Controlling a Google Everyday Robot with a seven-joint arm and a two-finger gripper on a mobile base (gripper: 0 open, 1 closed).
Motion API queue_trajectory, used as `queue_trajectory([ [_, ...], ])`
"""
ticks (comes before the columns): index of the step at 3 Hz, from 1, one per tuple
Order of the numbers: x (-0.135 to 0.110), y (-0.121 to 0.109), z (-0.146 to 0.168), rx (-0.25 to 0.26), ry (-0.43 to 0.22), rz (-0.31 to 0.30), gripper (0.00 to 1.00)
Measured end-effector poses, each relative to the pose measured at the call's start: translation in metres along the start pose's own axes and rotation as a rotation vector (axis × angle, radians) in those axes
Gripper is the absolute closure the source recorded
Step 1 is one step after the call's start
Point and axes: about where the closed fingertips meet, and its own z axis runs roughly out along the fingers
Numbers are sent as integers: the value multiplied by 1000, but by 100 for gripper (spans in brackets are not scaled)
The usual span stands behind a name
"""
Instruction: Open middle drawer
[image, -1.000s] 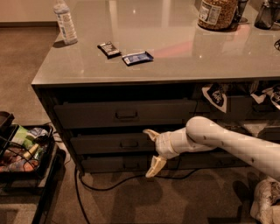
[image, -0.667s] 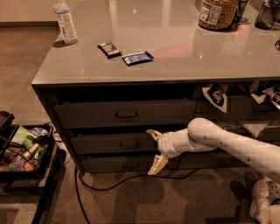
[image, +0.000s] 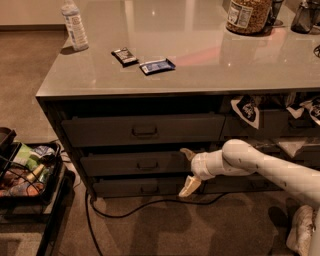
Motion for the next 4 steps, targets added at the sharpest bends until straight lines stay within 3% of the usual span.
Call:
queue_trajectory([
  [2, 3, -3, 5, -2, 18, -7, 0],
  [3, 19, -13, 13, -3, 37, -9, 0],
  [4, 32, -29, 19, 43, 48, -20, 0],
])
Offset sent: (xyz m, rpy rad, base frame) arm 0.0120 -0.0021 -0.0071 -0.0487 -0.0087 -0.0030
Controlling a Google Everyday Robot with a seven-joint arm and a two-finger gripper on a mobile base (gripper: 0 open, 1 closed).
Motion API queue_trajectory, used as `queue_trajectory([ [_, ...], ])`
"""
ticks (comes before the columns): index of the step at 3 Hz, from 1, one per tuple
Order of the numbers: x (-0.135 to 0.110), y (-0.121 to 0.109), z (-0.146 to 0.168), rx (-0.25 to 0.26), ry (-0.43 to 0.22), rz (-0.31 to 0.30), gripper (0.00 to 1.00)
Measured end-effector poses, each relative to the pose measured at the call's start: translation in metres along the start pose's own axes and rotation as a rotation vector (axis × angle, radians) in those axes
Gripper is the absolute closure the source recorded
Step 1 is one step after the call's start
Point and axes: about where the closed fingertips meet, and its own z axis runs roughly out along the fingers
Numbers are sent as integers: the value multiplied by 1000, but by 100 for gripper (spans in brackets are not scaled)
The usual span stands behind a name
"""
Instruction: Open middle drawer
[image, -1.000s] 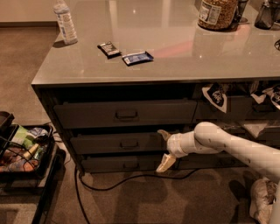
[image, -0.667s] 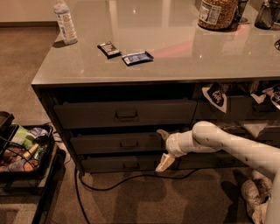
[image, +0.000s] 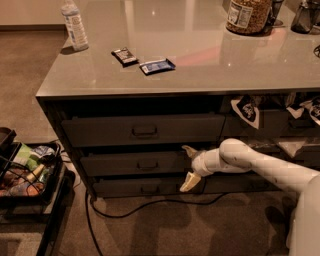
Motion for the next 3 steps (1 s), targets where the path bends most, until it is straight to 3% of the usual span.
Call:
queue_trajectory([
  [1, 10, -20, 10, 105, -6, -8, 0],
  [2, 14, -36, 18, 153, -3, -23, 0],
  [3, 9, -46, 30, 142, 3, -46, 0],
])
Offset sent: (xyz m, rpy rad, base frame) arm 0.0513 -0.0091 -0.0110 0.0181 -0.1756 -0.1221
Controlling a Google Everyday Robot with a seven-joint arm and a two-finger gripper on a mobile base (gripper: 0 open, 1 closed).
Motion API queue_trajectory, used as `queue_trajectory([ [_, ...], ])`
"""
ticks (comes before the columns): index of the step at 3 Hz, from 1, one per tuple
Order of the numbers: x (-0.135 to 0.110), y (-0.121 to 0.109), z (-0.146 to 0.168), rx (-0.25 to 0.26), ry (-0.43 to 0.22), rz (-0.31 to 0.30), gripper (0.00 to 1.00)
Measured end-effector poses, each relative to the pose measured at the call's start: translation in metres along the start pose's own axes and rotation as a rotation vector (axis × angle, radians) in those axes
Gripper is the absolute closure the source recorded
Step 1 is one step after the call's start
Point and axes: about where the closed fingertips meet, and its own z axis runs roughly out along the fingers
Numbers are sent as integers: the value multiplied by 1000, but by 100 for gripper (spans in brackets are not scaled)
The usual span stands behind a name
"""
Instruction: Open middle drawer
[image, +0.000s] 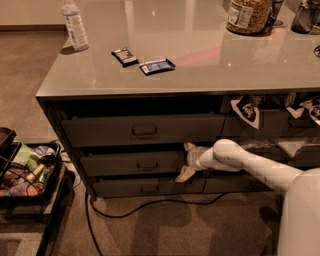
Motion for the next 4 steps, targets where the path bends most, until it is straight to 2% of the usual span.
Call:
queue_trajectory([
  [1, 6, 1, 17, -53, -6, 27, 0],
  [2, 18, 7, 29, -110, -12, 133, 0],
  [3, 20, 18, 25, -118, -35, 234, 0],
  [4, 20, 18, 24, -129, -28, 224, 0],
])
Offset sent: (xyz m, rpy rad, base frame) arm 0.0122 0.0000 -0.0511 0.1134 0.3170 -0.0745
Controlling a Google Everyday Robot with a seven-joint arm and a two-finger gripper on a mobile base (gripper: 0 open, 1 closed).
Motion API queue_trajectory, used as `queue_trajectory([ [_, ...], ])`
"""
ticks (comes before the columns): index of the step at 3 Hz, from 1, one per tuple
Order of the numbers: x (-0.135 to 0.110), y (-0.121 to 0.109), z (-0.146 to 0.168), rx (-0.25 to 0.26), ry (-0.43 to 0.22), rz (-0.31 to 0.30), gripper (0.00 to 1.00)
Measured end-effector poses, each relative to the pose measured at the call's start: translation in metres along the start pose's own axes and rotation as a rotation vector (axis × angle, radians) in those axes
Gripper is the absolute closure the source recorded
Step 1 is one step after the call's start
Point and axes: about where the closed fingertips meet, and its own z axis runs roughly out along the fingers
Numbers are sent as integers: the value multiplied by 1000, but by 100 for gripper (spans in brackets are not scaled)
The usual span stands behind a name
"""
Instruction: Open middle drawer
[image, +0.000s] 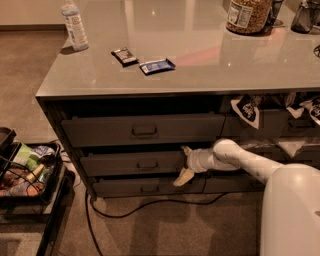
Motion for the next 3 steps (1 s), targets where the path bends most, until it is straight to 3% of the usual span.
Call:
queue_trajectory([
  [1, -14, -7, -11, -18, 35, -67, 0],
  [2, -14, -7, -11, -18, 35, -67, 0],
  [3, -7, -7, -8, -47, 99, -85, 0],
])
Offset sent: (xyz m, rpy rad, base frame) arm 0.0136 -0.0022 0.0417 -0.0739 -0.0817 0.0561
